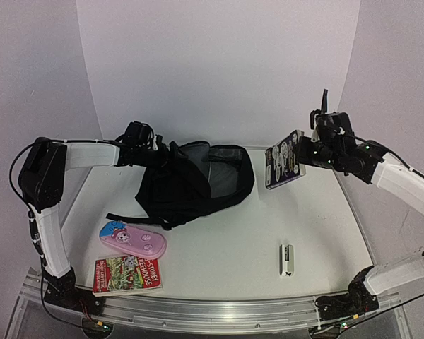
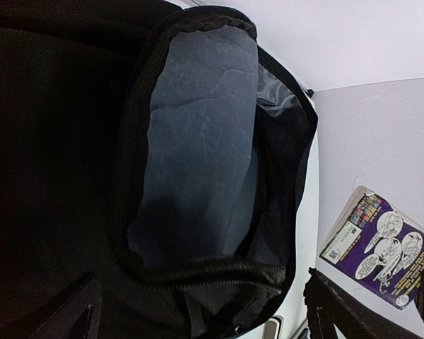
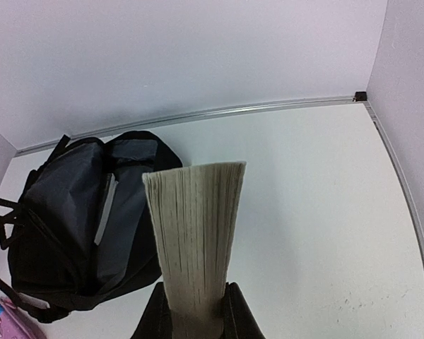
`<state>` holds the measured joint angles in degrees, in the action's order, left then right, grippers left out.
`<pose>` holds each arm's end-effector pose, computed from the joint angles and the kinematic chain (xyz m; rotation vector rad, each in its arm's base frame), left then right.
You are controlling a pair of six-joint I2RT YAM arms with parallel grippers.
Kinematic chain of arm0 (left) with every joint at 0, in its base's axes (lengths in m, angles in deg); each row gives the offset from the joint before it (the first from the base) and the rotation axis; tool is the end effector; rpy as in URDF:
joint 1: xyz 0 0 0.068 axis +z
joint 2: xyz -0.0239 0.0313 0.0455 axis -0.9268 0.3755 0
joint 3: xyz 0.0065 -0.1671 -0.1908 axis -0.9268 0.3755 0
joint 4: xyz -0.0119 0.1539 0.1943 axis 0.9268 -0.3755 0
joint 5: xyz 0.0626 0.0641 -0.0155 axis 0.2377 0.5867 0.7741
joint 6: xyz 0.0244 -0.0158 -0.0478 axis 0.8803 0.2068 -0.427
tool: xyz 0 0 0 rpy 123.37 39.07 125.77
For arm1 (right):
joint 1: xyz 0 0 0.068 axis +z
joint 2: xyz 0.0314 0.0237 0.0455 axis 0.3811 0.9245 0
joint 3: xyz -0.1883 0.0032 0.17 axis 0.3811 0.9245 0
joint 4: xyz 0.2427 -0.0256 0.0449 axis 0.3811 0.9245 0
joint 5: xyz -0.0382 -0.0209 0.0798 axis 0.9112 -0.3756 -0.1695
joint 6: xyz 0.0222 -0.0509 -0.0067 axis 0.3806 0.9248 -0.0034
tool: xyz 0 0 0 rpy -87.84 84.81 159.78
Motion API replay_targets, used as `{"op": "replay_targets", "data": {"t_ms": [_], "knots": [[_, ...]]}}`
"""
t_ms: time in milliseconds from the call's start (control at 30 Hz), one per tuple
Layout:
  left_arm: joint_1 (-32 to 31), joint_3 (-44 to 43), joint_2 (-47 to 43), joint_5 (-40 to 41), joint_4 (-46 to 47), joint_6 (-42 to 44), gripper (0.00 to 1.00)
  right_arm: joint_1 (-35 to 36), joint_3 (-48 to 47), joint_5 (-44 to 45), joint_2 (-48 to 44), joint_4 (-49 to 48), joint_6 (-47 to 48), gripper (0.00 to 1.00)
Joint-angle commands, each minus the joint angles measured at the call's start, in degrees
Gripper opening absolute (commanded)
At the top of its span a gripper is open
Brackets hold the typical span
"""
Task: Pack the student bag
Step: Place the book in the student bag.
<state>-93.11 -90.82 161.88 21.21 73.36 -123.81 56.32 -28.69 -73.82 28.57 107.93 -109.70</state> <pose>0.3737 -0.1946 0.2093 -0.1763 2.4050 -1.1565 0.2382 0.1474 0.3406 0.0015 2.0499 0.3513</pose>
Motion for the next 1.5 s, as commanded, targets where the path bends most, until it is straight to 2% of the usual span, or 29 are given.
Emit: {"op": "replay_targets", "data": {"t_ms": [0,33,167,233,400,567,733,967,1200,1467], "knots": [[0.17,-6.12,3.92,-0.59,1.56,-0.34,0.95,0.12,-2.03,-2.31,-1.64,-8.86,-3.6,0.0],[0.21,-7.11,5.12,-0.84,1.35,-0.16,0.86,0.13,-1.85,-3.81,-1.55,-9.88,-4.38,0.0],[0.16,-8.39,7.04,-6.44,5.12,1.16,0.17,0.13,-0.31,-9.38,-0.76,-14.02,-7.87,0.0],[0.08,-6.06,4.96,-7.39,8.12,3.09,0.01,0.1,0.91,-10.81,-0.64,-16.91,-9.69,0.0],[-0.97,3.68,-5.47,-5.68,9.0,12.87,0.0,0.13,5.55,-15.66,0.27,-28.24,-17.47,0.0],[-3.15,11.33,-16.06,-11.14,9.08,19.42,0.0,0.2,6.22,-20.79,5.7,-34.71,-21.99,0.0],[-4.14,16.42,-22.86,-16.49,9.3,20.79,0.0,0.19,7.0,-24.63,9.72,-39.51,-24.29,0.0],[-4.19,18.37,-27.01,-16.96,9.33,21.2,0.0,0.41,8.11,-25.83,12.9,-43.06,-27.85,0.0],[-4.2,16.76,-25.9,-16.68,9.43,20.71,0.0,3.85,9.69,-23.86,17.8,-44.55,-32.39,0.0],[-4.22,14.85,-26.69,-16.4,12.51,20.1,0.0,6.15,12.53,-21.46,23.05,-51.3,-38.87,0.0]]}}
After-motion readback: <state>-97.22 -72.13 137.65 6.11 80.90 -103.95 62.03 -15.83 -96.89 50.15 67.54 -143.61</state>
